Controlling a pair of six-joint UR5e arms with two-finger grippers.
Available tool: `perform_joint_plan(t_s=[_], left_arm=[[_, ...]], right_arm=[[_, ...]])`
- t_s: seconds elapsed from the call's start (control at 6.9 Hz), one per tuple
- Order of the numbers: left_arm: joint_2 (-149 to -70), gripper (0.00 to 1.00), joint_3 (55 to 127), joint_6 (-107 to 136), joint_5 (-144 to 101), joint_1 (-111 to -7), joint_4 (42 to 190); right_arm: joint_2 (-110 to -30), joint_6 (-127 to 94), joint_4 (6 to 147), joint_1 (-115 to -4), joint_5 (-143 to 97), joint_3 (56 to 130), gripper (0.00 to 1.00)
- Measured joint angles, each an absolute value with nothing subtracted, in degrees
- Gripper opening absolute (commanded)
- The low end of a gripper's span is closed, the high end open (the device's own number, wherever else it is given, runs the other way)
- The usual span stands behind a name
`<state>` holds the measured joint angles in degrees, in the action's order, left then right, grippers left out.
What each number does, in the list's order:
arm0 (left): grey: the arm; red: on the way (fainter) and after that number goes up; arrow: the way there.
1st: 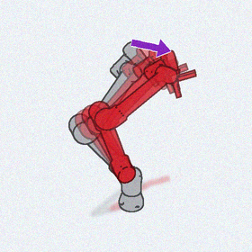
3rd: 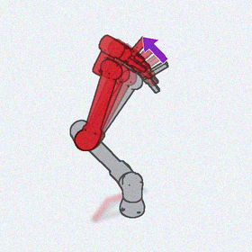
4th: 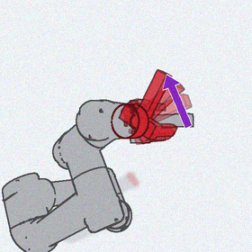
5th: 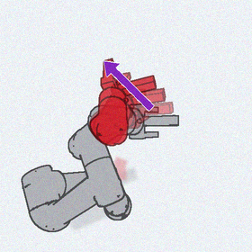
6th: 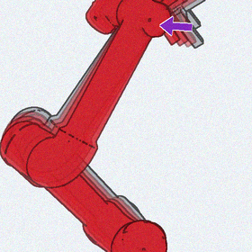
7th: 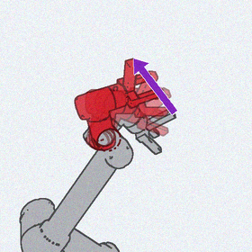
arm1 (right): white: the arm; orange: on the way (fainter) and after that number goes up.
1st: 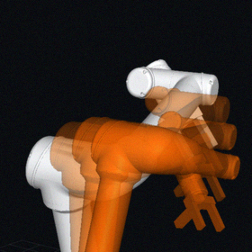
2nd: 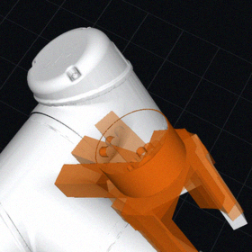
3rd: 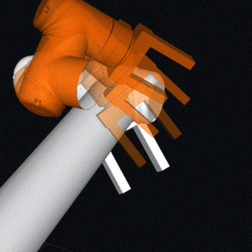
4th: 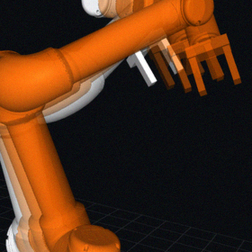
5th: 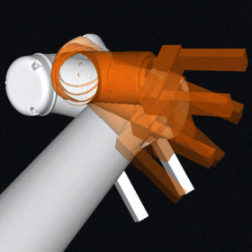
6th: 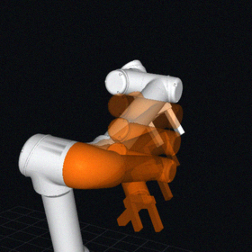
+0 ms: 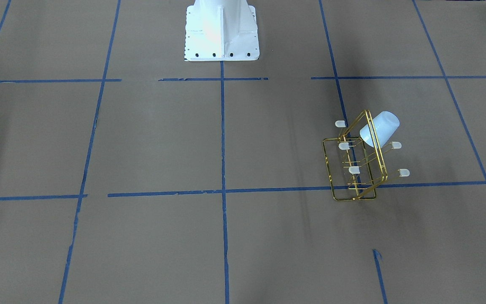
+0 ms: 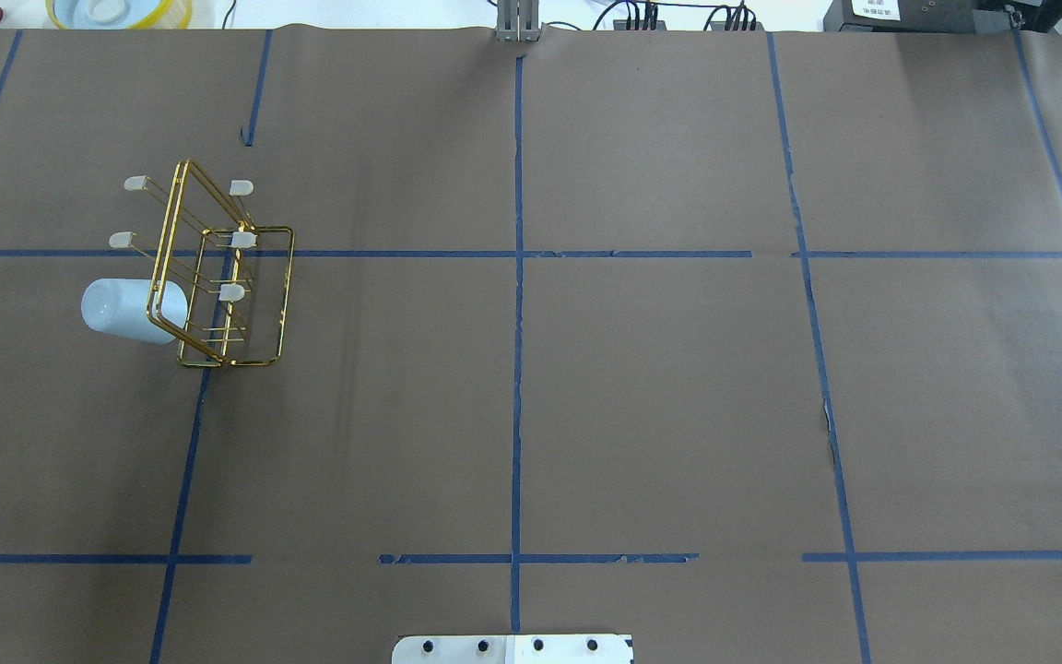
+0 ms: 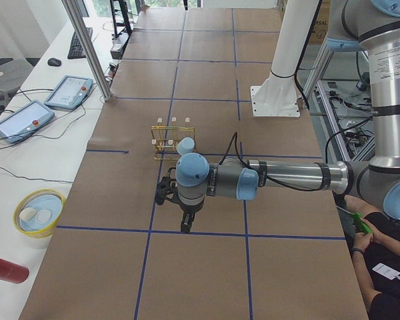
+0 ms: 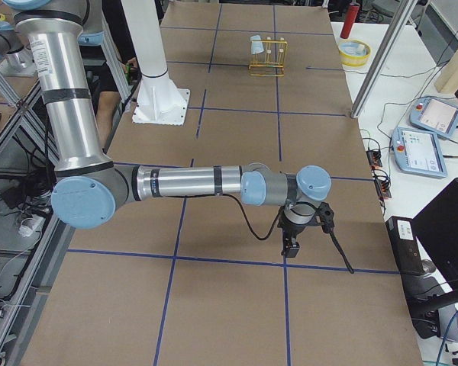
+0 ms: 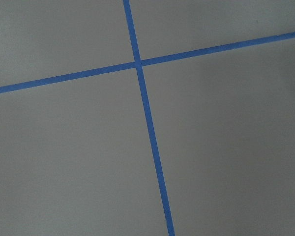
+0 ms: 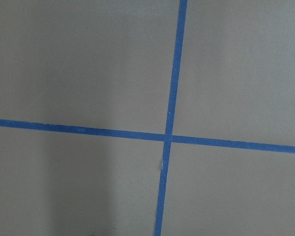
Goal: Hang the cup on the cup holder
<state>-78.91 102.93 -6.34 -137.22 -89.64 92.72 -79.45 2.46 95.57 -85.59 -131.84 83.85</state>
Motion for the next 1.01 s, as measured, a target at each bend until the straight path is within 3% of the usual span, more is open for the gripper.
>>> perform_joint_plan(t_s=[1.01], left_arm=[[-79.35,1.0,103.0,-6.35,-137.2,-89.65,90.74]], right_arm=[[-79.45,2.46,95.55,-85.58,-131.84,83.85,1.0]])
